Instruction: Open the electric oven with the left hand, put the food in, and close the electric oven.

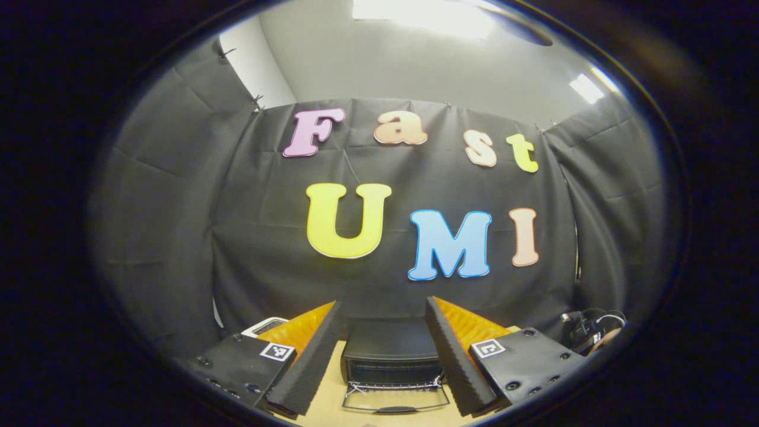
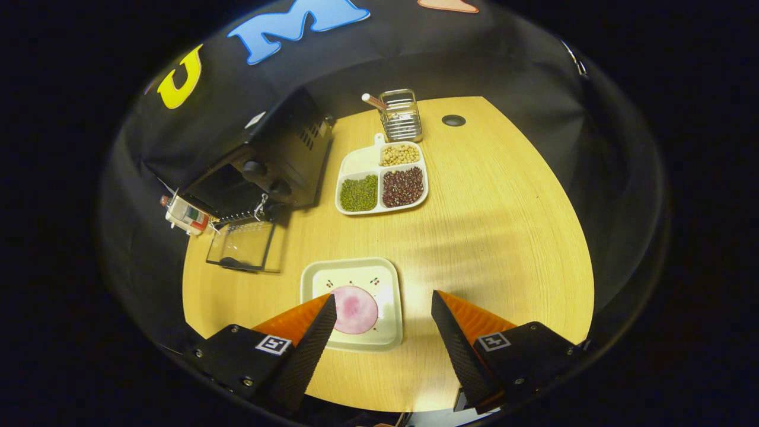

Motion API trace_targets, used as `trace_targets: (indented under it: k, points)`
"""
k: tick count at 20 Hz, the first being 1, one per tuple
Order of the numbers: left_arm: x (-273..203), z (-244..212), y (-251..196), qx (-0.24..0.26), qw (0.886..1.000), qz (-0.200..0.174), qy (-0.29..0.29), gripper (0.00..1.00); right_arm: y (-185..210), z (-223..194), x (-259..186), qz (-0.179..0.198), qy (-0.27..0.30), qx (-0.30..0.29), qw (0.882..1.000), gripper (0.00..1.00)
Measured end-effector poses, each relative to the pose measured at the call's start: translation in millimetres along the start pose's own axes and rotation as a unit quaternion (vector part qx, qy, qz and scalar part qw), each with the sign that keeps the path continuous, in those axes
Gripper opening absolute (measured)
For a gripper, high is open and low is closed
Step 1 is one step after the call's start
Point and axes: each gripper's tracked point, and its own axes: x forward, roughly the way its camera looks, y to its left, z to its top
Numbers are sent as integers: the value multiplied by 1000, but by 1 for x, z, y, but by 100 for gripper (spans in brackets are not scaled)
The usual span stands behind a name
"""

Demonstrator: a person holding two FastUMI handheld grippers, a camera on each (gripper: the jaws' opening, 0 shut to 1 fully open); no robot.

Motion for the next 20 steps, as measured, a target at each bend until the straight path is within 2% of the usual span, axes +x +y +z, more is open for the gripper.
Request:
trace_targets:
  k: [7,9,11,15,16,18,20]
  points:
    - [-15,-20,21,-2,1000,19,25,96,-20,-20,42,-67,78,-53,993,97]
    - [-20,-24,30,-6,999,28,29,96,-22,-24,50,-80,95,-61,990,95]
    - [-21,-26,38,-12,999,36,33,96,-21,-28,57,-87,109,-64,988,88]
    - [-26,-32,47,-23,998,45,43,96,-21,-32,67,-111,131,-82,982,89]
    - [-26,-33,48,-24,998,45,44,96,-15,-32,67,-105,135,-79,982,88]
    - [-27,-33,48,-23,998,45,44,96,-16,-32,70,-105,141,-77,981,80]
    - [-26,-36,46,-26,998,43,45,96,-6,-35,73,-86,147,-63,983,78]
